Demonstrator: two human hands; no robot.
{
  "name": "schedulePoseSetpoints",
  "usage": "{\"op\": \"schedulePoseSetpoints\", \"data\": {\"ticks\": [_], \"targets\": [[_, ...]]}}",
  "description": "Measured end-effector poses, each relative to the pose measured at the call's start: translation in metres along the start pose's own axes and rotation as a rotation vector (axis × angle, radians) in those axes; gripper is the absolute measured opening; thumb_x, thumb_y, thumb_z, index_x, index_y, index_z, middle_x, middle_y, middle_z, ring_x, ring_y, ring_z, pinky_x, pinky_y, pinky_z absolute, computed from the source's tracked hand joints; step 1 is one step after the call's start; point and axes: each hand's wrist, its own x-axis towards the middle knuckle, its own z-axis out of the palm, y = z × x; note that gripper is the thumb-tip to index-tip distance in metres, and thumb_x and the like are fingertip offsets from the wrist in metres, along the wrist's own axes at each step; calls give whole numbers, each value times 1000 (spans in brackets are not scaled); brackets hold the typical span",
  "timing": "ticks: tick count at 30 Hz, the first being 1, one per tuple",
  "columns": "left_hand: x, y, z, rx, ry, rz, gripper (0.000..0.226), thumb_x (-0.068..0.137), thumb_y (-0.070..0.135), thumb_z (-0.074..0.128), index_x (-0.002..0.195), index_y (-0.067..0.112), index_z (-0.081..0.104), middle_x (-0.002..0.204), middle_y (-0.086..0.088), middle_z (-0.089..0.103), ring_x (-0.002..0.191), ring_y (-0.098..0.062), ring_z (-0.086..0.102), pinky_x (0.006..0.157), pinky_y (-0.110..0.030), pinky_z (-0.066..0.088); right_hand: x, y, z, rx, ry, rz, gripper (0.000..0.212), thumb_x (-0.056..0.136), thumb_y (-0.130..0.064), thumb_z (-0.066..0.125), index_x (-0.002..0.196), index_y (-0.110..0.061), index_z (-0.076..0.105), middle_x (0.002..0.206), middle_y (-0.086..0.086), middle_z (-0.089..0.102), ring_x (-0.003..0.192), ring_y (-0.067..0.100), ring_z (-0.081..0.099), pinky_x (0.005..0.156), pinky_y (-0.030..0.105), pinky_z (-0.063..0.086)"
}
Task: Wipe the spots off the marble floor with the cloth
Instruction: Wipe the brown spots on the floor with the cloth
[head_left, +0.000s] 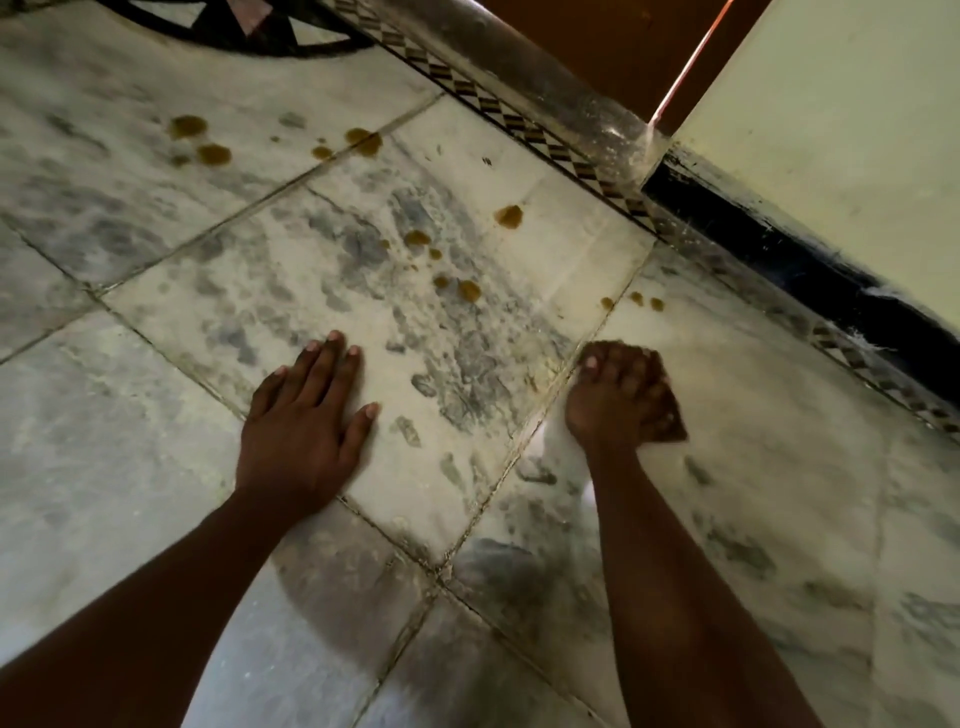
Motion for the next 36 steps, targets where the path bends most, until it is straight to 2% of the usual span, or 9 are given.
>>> {"op": "schedulePoseSetpoints", "data": {"ticks": [7,11,15,20,24,27,31,34,36], "targets": [[-1,2,-1,19,-7,-16,71,107,59,25,171,27,22,180,3,17,166,-19,22,129,-45,24,-67,15,26,-197,-78,-581,62,105,-56,5,166,-46,8,178,-10,-1,165,23,-3,128,59,6],[0,2,1,28,14,-12,70,107,58,26,170,27,25,180,3,20,165,-18,23,128,-43,24,-56,57,15,-183,-88,-385,61,104,-57,6,165,-50,3,177,-13,-9,165,21,-4,128,59,6],[-1,2,1,39,3,-16,70,107,58,27,170,27,24,180,3,20,165,-18,24,128,-43,23,0,-11,26,-93,13,-171,60,109,-54,15,167,-42,10,179,-3,-5,164,36,-4,126,68,0],[0,1,0,19,-12,-20,71,107,59,26,171,29,21,180,5,15,167,-17,18,129,-43,21,-8,-95,53,-132,-47,-433,60,110,-54,18,168,-40,15,179,-1,5,164,37,-2,127,70,-1],[1,0,1,13,4,-18,71,107,59,28,170,27,25,180,4,18,166,-18,22,129,-45,26,-60,-57,54,-220,-2,-745,59,107,-54,17,165,-43,26,177,-6,20,164,28,16,128,60,14],[1,-1,6,7,24,-13,70,108,59,30,170,26,27,180,3,19,166,-18,22,129,-44,27,-40,-31,45,-202,42,-617,60,106,-53,18,165,-43,25,175,-4,24,161,31,26,126,62,21],[0,1,7,17,10,-25,70,109,58,29,170,25,26,180,2,18,166,-18,20,131,-44,25,9,-88,56,-122,140,-369,62,108,-55,13,164,-36,33,174,6,29,158,44,27,122,68,15],[0,1,5,22,6,-21,70,109,58,29,170,25,25,180,2,18,166,-18,20,131,-44,25,22,-143,60,-128,-62,-443,60,109,-54,18,167,-39,15,179,1,4,164,37,-1,125,71,-1],[0,0,4,31,12,-18,70,109,58,29,170,25,25,180,2,18,166,-18,21,130,-43,25,8,-152,63,-186,-51,-587,64,105,-57,11,167,-42,17,179,-3,7,165,32,-2,127,69,0]]}}
